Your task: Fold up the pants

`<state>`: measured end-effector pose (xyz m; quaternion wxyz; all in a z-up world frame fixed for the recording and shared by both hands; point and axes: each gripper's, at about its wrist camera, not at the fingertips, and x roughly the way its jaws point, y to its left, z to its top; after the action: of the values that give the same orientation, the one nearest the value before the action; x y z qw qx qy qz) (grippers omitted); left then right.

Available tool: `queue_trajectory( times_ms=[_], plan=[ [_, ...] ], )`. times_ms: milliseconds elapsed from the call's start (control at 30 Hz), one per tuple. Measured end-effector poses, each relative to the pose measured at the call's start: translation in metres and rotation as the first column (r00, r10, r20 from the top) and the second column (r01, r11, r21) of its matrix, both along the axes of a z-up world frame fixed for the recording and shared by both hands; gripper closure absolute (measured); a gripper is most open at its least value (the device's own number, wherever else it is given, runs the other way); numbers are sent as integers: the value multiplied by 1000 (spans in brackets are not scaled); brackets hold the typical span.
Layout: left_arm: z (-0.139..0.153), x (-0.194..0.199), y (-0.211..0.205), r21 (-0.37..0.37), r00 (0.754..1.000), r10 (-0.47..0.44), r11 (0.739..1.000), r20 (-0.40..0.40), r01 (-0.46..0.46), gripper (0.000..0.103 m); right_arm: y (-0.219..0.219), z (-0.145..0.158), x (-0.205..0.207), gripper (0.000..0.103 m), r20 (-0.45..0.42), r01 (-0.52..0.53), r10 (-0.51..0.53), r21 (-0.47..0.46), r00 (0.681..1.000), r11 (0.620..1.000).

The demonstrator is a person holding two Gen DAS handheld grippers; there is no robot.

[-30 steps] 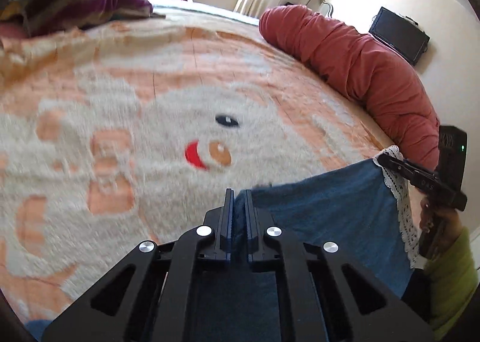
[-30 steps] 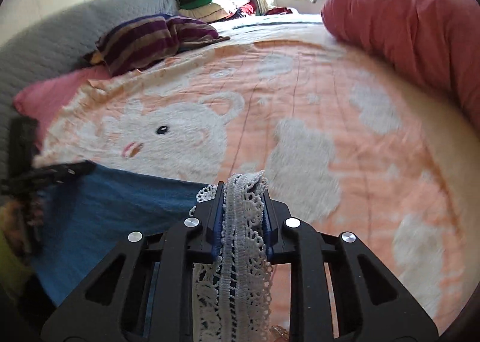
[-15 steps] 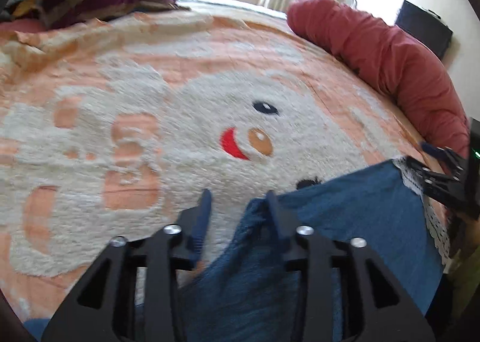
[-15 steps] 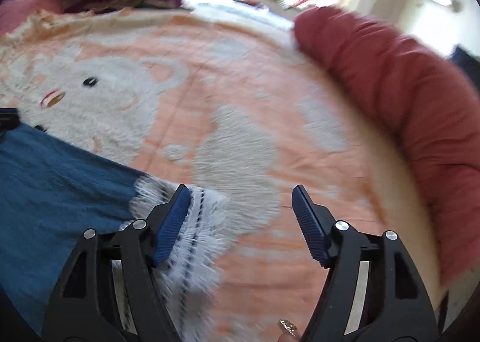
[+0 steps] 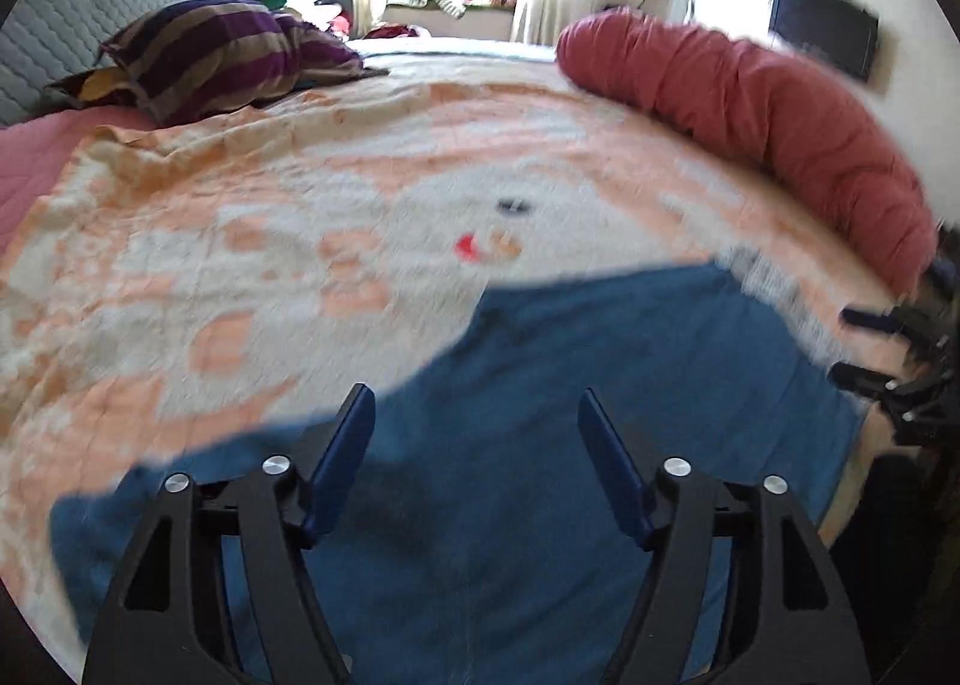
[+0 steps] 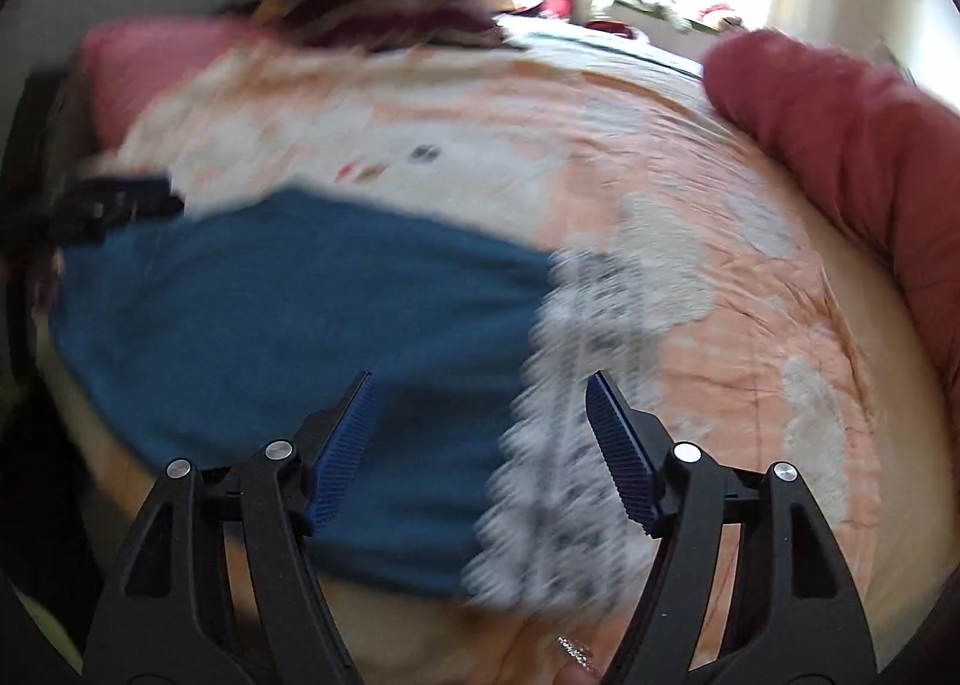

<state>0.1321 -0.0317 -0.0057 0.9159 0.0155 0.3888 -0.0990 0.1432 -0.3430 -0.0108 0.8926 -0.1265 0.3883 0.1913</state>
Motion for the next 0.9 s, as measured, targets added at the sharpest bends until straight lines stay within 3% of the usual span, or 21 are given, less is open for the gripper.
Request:
queue_trajectory(
  times_ms=[100, 167, 233, 433, 600, 667, 767, 900],
  plan=[
    [-13, -12, 5, 101, 999, 42, 994, -23, -39, 34, 13, -8, -9, 39, -57, -24, 19, -90, 998, 996],
    [-27, -18, 17, 146, 994, 90, 986, -67, -79, 34, 6, -23, -6, 39, -126, 24, -41, -134, 991, 991],
    [-38, -24, 34, 128, 988, 117, 986, -105, -103, 33, -6, -34, -6, 40, -173, 67, -92, -147, 981, 987],
    [-41, -38, 53, 64, 987, 113, 992, -114, -106, 33, -36, -39, -15, 36, -222, 165, -186, -110, 957, 980],
    [-34, -42, 51, 41, 988, 124, 992, -92, -121, 34, -39, -33, -26, 35, -198, 178, -193, -92, 961, 980],
    [-22, -49, 52, 9, 990, 129, 992, -64, -129, 34, -41, -25, -31, 34, -147, 181, -188, -59, 971, 982],
    [-8, -54, 48, -20, 992, 118, 993, -32, -119, 34, -38, -2, -46, 31, -60, 173, -171, 31, 983, 984],
    [-6, -55, 27, -57, 998, 55, 997, -19, -56, 34, -17, 17, -43, 27, -25, 103, -100, 169, 995, 980]
  ],
)
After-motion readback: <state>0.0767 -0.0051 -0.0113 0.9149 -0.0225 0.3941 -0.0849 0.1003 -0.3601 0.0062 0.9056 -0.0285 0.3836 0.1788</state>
